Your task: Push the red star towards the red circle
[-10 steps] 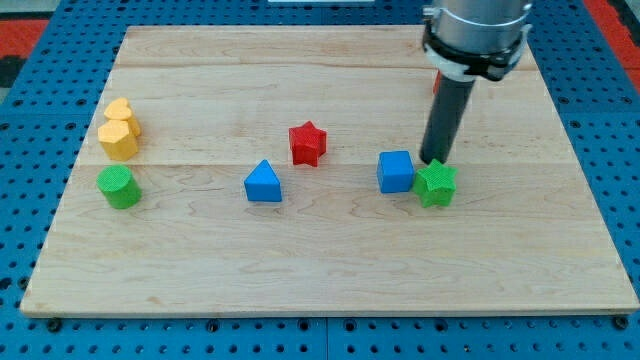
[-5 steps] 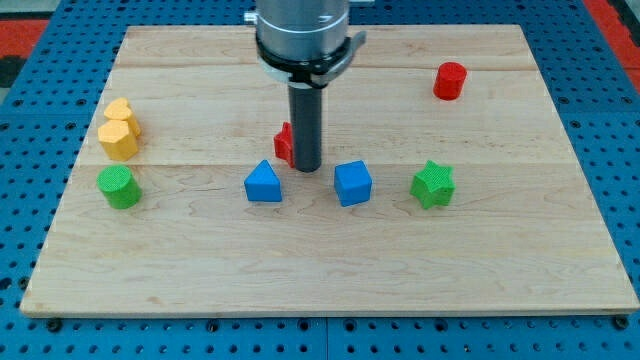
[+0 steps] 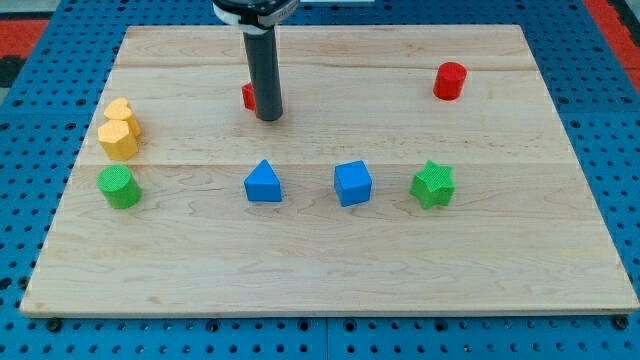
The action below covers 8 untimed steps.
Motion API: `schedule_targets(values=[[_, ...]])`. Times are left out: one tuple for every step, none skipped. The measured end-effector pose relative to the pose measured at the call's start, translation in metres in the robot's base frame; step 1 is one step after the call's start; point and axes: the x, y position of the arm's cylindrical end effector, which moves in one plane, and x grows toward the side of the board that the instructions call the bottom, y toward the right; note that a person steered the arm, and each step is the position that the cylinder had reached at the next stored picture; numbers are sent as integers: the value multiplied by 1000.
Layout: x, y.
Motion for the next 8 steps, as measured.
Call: schedule_targets(values=[[26, -18], [0, -65], [-23, -24], [-19, 36], [-9, 25], [-10, -7], [-48, 19], [-49, 81]])
